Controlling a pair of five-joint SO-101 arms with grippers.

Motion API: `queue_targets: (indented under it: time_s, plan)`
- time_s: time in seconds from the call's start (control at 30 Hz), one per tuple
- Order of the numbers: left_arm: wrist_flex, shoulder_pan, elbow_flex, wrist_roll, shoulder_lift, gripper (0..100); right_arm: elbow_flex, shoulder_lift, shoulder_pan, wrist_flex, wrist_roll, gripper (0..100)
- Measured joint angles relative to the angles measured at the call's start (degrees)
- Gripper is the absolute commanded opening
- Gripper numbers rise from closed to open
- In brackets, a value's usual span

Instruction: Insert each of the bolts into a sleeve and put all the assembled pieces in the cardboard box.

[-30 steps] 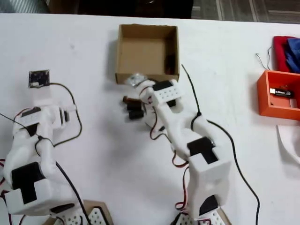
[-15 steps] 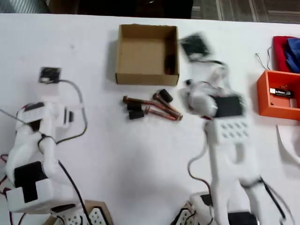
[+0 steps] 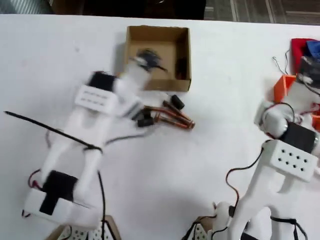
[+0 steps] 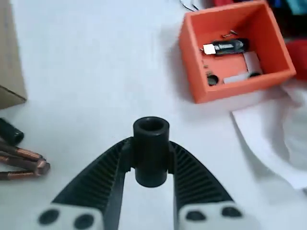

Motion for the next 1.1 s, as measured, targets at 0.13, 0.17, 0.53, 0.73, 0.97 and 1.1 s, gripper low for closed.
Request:
queue_targets:
  time_s: [0.13,0.17,0.53,0.73,0.97,1.1]
  plan:
    - [-4.84,6.24,-0.35,-2.99,2.02,28,6.33,0.7,5.45,-4.57,-0.88,2.1]
    - [-6.33,6.95,-0.53,-2.99,3.43,28,8.26,1.41,6.59,-6.68,-0.97,2.1]
    - [-6.07,11.87,-17.23,-4.92,26.55,27,12.31,10.29,7.91,-15.91,-1.32,2.1]
    - [-3.43,11.87,-27.96,-10.02,37.63,23,12.31,12.22,7.91,-17.32,-1.32,2.1]
    - [2.37,11.87,-36.84,-14.15,43.6,21,12.31,12.4,7.91,-17.49,-1.32,2.1]
    - [3.87,11.87,-37.89,-18.55,46.07,21,12.31,12.4,7.91,-17.49,-1.32,2.1]
